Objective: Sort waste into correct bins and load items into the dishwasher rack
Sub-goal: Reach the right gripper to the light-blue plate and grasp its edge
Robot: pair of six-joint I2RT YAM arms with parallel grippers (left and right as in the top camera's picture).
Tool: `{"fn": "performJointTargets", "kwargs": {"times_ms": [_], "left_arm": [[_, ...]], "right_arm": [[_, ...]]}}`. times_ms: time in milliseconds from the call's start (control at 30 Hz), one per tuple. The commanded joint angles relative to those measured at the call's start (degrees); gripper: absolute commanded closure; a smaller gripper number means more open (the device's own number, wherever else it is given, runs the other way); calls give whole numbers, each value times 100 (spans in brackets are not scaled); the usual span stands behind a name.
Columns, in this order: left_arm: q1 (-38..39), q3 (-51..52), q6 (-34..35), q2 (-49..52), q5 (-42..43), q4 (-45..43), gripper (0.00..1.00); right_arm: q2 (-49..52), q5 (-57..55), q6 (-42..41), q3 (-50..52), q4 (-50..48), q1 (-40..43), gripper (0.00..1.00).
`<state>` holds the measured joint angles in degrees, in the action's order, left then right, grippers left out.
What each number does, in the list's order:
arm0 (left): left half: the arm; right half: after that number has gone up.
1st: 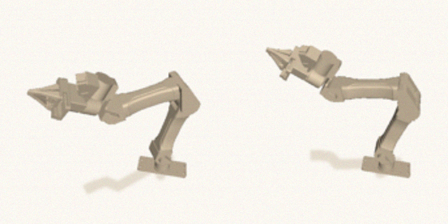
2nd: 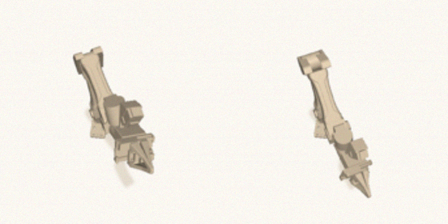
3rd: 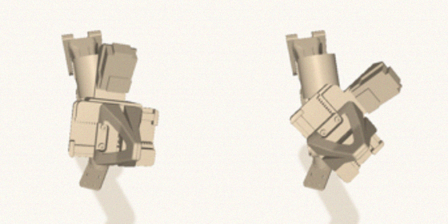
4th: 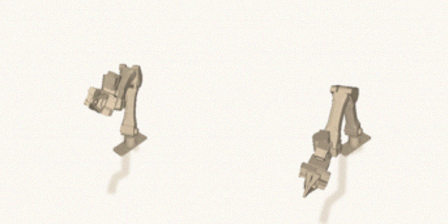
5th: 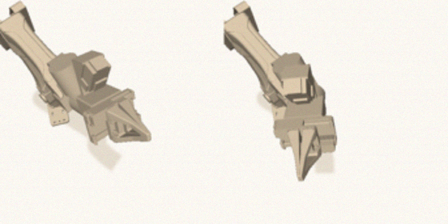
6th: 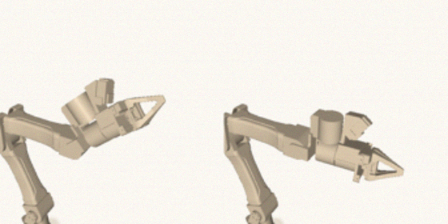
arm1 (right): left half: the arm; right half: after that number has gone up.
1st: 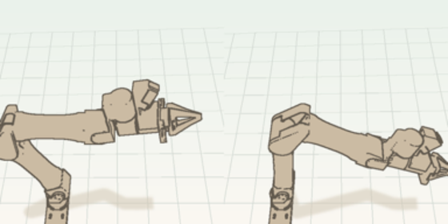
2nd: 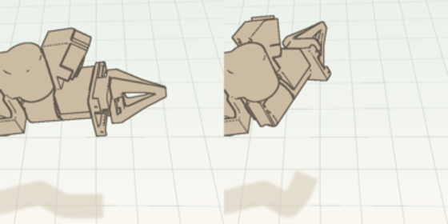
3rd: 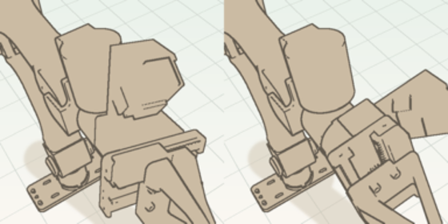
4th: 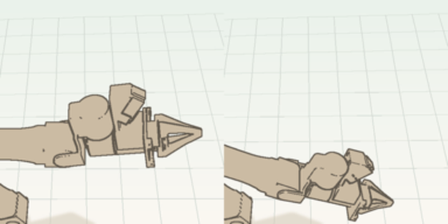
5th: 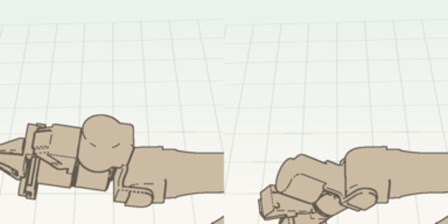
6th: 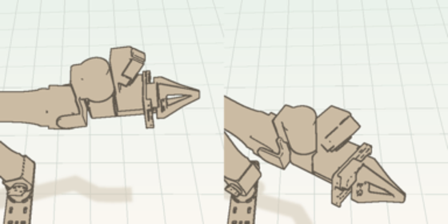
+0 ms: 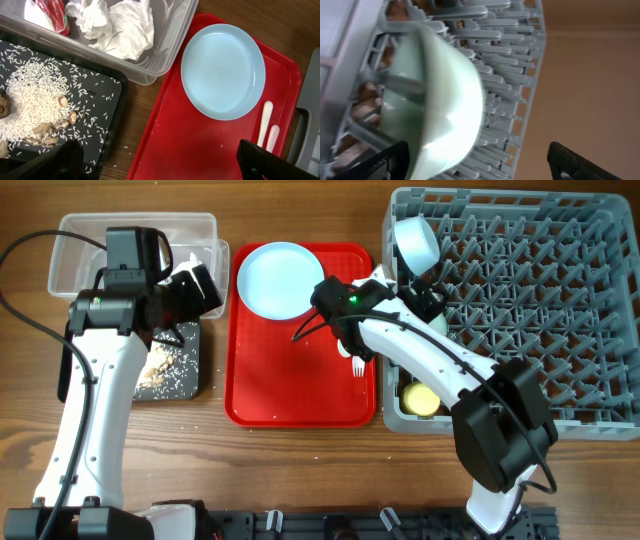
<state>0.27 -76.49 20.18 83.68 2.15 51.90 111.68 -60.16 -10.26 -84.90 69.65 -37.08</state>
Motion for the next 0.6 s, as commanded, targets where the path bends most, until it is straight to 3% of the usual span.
{"fn": "performJointTargets", "kwargs": {"times_ms": [0,100,133,300,433,567], "left_arm": [[20,-63,-48,0,-74,7,0],[20,-63,-46,0,-74,7,0],[20,-63,-46,0,-74,7,0],[20,-63,-48,0,-74,9,0],[20,-63,-48,0,-74,7,0],[20,-63,-46,0,-72,7,0]], "right_arm": [[92,343,-17,-210,-31,-15,8],[81,494,33,-540,-39,-15,6],[81,688,179,-686,-46,-15,0],[52,1838,855,-1272,-396,-15,0],[44,2750,892,-1410,-951,-15,0],[42,4601,857,-1453,-2085,-15,0]]}}
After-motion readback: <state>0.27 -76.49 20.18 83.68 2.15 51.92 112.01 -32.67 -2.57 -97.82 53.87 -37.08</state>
